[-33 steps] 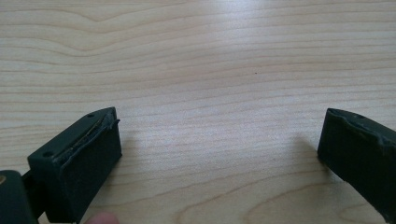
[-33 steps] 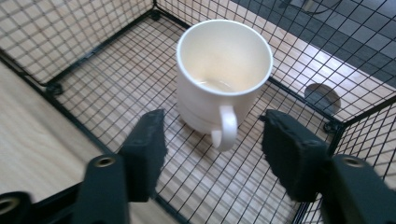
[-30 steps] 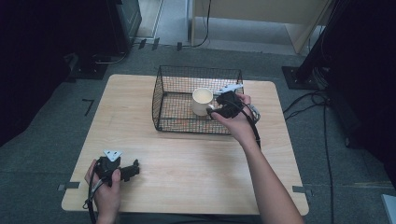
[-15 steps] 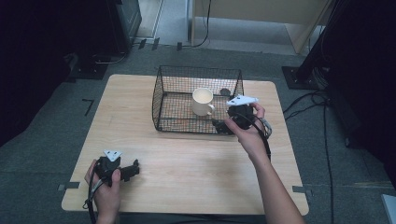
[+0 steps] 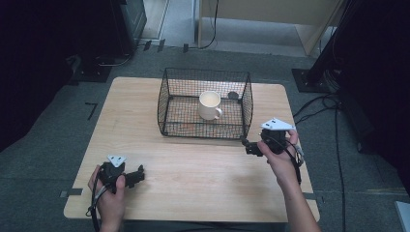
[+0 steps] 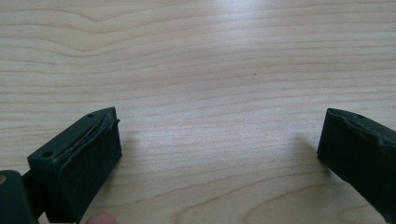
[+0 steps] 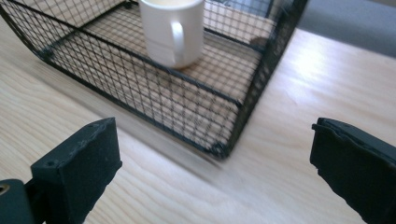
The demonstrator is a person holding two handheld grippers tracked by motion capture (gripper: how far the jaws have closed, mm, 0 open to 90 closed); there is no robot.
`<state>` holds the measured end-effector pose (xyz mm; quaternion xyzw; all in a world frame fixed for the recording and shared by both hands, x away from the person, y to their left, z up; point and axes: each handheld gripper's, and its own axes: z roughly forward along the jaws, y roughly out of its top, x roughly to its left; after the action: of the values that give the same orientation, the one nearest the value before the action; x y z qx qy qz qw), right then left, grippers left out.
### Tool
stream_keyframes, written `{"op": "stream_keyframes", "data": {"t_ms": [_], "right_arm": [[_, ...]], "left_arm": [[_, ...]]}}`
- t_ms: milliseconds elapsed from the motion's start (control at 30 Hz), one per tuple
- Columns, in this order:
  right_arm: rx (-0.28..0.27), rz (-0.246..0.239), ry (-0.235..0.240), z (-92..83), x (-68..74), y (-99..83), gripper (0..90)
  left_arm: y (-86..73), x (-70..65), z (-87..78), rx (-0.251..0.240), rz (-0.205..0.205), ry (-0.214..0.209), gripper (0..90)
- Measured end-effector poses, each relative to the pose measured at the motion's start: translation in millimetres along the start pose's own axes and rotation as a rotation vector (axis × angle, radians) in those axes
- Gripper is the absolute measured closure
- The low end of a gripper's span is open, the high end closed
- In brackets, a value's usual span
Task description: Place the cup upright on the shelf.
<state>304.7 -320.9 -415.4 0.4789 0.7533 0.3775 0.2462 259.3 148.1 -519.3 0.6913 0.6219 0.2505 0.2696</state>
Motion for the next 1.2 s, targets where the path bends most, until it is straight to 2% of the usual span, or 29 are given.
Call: {"op": "stream_keyframes", "data": {"t_ms": [267,633,700,1067,1200], "right_arm": [[0.002,0.057,-0.029,-11.2,-18.7,-33.1,1.3],[0.038,0.111,-0.057,-15.6,-34.0,-69.5,1.4],[0.039,0.124,-0.067,-16.1,-35.7,-77.1,1.3],[0.119,0.165,-0.117,-14.1,-43.1,-127.5,1.4],[0.130,0.181,-0.131,-16.4,-45.9,-138.4,1.4]], "left_arm": [[0.2,-0.5,0.2,-0.001,0.001,0.001,0.0],[0.2,-0.6,0.2,-0.001,0.001,0.001,0.0],[0.2,-0.5,0.2,-0.001,0.001,0.001,0.0],[0.3,-0.5,0.2,0.000,0.002,0.000,0.0],[0.3,-0.6,0.1,0.001,0.003,-0.001,0.0]]}}
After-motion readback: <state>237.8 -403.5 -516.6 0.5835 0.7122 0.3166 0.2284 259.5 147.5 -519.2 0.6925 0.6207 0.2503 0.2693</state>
